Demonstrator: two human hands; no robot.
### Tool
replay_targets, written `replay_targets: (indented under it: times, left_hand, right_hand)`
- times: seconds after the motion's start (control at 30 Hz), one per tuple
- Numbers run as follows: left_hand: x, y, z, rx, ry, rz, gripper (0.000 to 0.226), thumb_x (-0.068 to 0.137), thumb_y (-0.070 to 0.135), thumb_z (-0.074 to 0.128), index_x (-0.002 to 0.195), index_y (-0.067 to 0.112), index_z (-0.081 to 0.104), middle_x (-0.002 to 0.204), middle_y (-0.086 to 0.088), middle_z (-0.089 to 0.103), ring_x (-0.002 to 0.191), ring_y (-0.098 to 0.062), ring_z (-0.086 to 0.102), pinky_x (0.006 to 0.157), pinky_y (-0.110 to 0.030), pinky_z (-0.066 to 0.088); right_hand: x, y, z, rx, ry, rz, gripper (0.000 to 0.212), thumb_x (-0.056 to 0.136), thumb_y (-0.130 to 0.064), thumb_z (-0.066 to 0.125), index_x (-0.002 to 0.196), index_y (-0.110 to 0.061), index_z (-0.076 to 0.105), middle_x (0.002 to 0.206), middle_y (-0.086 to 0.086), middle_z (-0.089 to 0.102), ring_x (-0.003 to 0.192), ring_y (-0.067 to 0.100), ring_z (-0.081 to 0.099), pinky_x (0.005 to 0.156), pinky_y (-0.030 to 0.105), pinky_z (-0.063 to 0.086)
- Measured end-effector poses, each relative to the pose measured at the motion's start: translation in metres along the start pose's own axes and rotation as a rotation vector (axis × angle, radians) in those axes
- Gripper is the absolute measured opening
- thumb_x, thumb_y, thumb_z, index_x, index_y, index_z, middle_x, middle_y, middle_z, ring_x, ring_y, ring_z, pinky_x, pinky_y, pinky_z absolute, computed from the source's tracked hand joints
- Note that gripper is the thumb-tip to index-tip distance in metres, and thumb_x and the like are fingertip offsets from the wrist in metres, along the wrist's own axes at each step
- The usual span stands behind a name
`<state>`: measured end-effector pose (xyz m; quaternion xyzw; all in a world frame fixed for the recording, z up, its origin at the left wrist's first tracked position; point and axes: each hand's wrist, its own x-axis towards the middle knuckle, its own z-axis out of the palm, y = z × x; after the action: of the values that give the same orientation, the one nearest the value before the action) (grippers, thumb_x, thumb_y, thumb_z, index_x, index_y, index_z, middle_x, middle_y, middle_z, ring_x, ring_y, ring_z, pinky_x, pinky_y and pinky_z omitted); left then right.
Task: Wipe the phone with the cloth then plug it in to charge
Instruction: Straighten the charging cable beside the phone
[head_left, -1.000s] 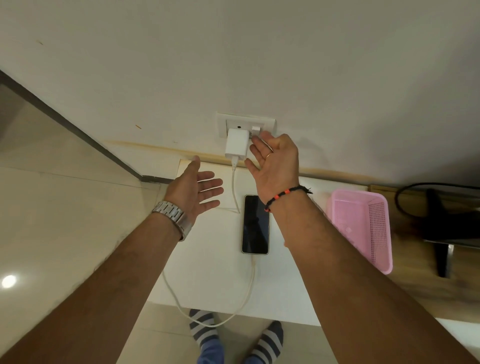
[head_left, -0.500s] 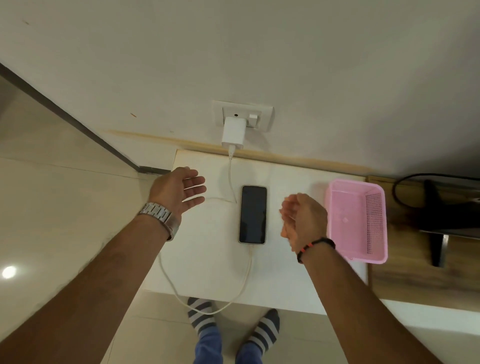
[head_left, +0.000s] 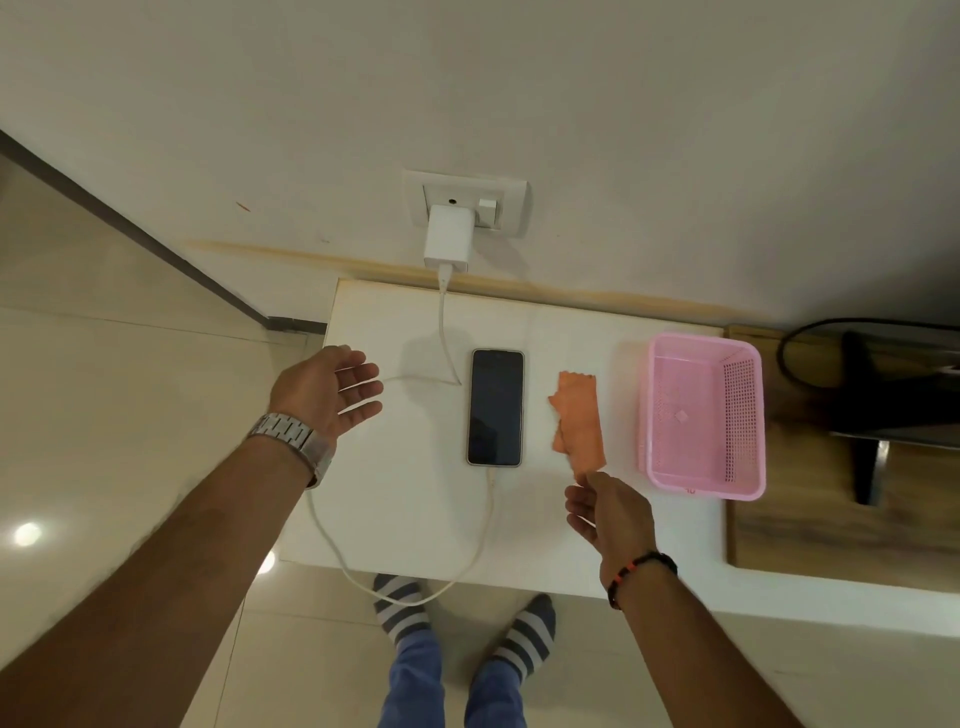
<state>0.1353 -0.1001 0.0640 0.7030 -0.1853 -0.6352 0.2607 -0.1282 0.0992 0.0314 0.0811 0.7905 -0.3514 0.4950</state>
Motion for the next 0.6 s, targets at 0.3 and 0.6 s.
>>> replay_targets:
  times: [0.3,0.6]
  left_hand:
    - [0.002,-0.008,0.003,-0.003,-0.005,-0.01,0.023,0.101,0.028,0.057,0.09,0.011,0.069,0.089,-0.007,0.075,0.081,-0.026,0.073,0.081,-0.044,0.061]
    - [0.006,-0.014,-0.001,0.002,0.009,-0.008,0.023,0.099,0.03,0.059,0.091,0.012,0.071,0.087,-0.006,0.077,0.081,-0.027,0.075,0.077,-0.043,0.062]
  right_hand:
    - [0.002,0.015,-0.004,0.016,-0.018,0.032,0.017,0.099,-0.015,0.056,0.101,-0.004,0.069,0.087,0.013,0.075,0.087,0.027,0.069,0.093,0.046,0.057]
    - [0.004,0.016,-0.005,0.027,-0.019,0.03,0.016,0.098,-0.015,0.056,0.097,-0.006,0.07,0.086,0.012,0.075,0.086,0.026,0.069,0.09,0.043,0.058]
